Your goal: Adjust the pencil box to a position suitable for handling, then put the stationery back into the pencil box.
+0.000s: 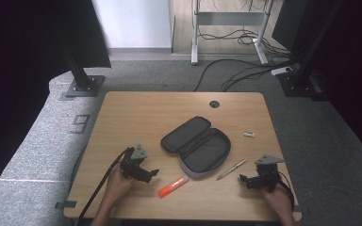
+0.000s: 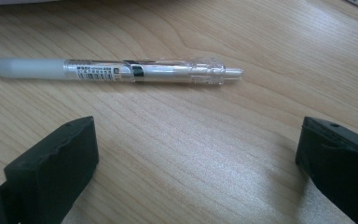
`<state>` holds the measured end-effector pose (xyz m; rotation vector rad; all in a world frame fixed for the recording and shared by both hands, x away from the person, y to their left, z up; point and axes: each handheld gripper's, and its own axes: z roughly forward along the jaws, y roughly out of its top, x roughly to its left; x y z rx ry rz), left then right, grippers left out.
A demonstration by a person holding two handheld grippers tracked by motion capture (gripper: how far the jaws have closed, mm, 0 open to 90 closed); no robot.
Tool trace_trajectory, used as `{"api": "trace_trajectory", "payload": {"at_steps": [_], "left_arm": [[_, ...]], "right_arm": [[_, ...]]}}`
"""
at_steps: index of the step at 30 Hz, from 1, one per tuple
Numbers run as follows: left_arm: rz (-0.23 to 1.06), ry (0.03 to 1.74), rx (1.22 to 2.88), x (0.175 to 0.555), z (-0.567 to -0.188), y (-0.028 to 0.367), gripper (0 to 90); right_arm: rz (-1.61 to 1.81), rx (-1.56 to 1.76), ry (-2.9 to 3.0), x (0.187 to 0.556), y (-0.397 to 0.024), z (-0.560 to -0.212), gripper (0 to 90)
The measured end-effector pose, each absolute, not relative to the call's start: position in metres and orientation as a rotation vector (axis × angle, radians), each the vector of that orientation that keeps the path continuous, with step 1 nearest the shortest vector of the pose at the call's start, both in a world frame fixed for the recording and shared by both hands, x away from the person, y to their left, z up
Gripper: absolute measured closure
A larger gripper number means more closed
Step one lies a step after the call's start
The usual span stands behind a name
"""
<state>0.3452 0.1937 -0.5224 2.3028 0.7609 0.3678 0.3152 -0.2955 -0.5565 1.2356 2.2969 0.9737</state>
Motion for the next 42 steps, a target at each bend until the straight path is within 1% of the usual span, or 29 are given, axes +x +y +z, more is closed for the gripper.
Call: {"api": "trace_trajectory", "payload": {"at_steps": [15,17,23,42], "left_arm": [[0.376,0.788,2.324,0.339,-0.545,0.202,0.0],[0.357,0.79,2.308,0.34,-0.547,0.202,0.0],[0.295,0.829,2.301,0.343,-0.548,0.204,0.0],[0.297,0.83,2.3,0.343,-0.548,0.204,0.0]], "right_arm": [[0.974,1.236,2.297,0.315,-0.295,-0.557,0.0],[0.974,1.236,2.297,0.315,-0.295,-0.557,0.0],[0.973,1.234,2.298,0.315,-0.296,-0.557,0.0],[0.965,1.257,2.28,0.316,-0.293,-0.556,0.0]]}}
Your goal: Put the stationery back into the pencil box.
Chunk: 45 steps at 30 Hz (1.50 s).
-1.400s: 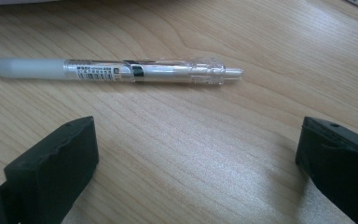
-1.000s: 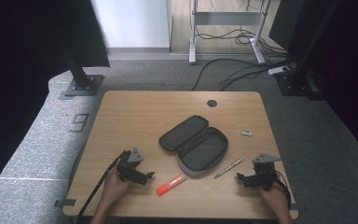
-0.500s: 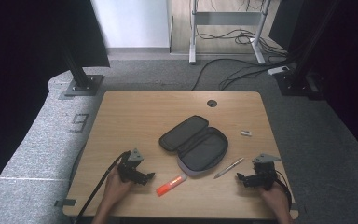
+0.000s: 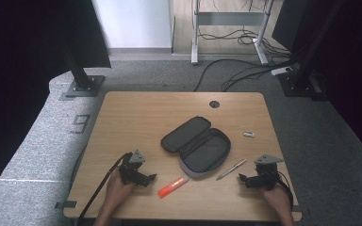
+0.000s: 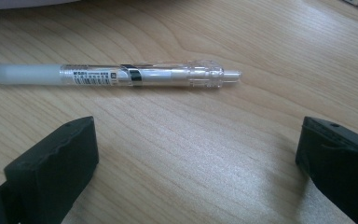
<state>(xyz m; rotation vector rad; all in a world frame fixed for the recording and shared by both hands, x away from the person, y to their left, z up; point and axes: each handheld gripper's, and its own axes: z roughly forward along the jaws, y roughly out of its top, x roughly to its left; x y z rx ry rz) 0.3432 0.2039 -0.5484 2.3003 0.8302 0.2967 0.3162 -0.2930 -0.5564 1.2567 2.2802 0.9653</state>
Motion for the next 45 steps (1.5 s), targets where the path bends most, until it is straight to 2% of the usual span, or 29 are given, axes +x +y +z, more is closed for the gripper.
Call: {"api": "trace_trajectory", "payload": {"at_steps": [15,23,31,45], "left_arm": [[0.297,0.83,2.3,0.343,-0.548,0.204,0.0],[0.297,0.83,2.3,0.343,-0.548,0.204,0.0],[0.297,0.83,2.3,0.343,-0.548,0.204,0.0],[0.297,0.83,2.3,0.343,-0.548,0.204,0.0]], "right_arm": [[0.942,1.236,2.32,0.32,-0.29,-0.553,0.0],[0.964,1.214,2.321,0.326,-0.288,-0.539,0.0],[0.975,1.213,2.288,0.339,-0.293,-0.523,9.6],[0.926,1.215,2.266,0.377,-0.299,-0.511,17.0]]}}
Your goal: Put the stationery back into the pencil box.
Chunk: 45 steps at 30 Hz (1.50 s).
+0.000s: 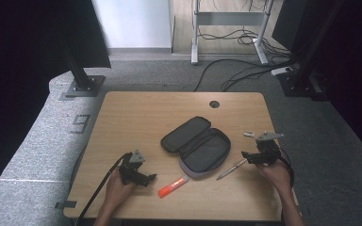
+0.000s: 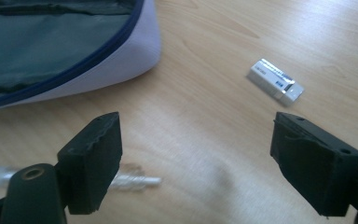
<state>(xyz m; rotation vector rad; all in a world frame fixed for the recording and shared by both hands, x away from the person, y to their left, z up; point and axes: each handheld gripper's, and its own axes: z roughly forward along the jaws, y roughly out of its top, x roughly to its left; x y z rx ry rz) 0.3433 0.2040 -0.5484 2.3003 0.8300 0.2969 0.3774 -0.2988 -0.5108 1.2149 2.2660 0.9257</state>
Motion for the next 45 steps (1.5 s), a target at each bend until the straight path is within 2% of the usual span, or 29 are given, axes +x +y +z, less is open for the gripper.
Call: {"api": "trace_trajectory", "payload": {"at_steps": [8,17,28,40,45], "left_arm": [[0.297,0.83,2.3,0.343,-0.548,0.204,0.0],[0.297,0.83,2.3,0.343,-0.548,0.204,0.0],[0.297,0.83,2.3,0.343,-0.548,0.204,0.0],[0.297,0.83,2.3,0.343,-0.548,0.204,0.0],[0.297,0.83,2.3,0.343,-0.548,0.204,0.0]], "right_arm": [[0.93,1.229,2.25,0.398,-0.303,-0.512,22.1],[0.913,1.232,2.254,0.419,-0.305,-0.51,23.0],[0.884,1.232,2.271,0.444,-0.311,-0.509,28.3],[0.854,1.255,2.296,0.467,-0.314,-0.522,28.6],[0.855,1.258,2.31,0.471,-0.316,-0.526,31.4]]}}
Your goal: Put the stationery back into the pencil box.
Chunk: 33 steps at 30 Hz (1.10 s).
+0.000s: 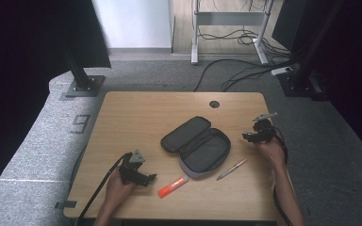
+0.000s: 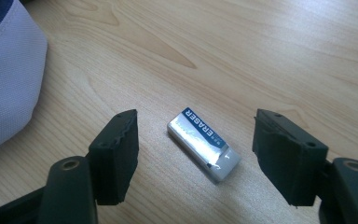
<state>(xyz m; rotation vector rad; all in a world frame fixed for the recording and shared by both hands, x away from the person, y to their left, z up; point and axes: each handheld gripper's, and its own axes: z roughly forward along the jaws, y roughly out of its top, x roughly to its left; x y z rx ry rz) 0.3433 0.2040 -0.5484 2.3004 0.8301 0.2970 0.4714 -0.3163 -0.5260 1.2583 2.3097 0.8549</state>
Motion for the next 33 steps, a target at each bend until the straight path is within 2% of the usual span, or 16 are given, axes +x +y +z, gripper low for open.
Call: {"api": "trace_trajectory", "payload": {"at_steps": [5,11,17,22,33], "left_arm": [[0.297,0.83,2.3,0.343,-0.548,0.204,0.0],[0.297,0.83,2.3,0.343,-0.548,0.204,0.0],[0.297,0.83,2.3,0.343,-0.548,0.204,0.0],[0.297,0.83,2.301,0.343,-0.548,0.204,0.0],[0.297,0.83,2.3,0.343,-0.548,0.204,0.0]], "right_arm": [[0.849,1.262,2.328,0.476,-0.317,-0.53,35.0],[0.828,1.275,2.353,0.479,-0.318,-0.537,43.6],[0.867,1.303,2.342,0.478,-0.32,-0.537,55.5],[0.866,1.341,2.326,0.477,-0.32,-0.536,70.1],[0.842,1.401,2.286,0.475,-0.318,-0.535,72.2]]}}
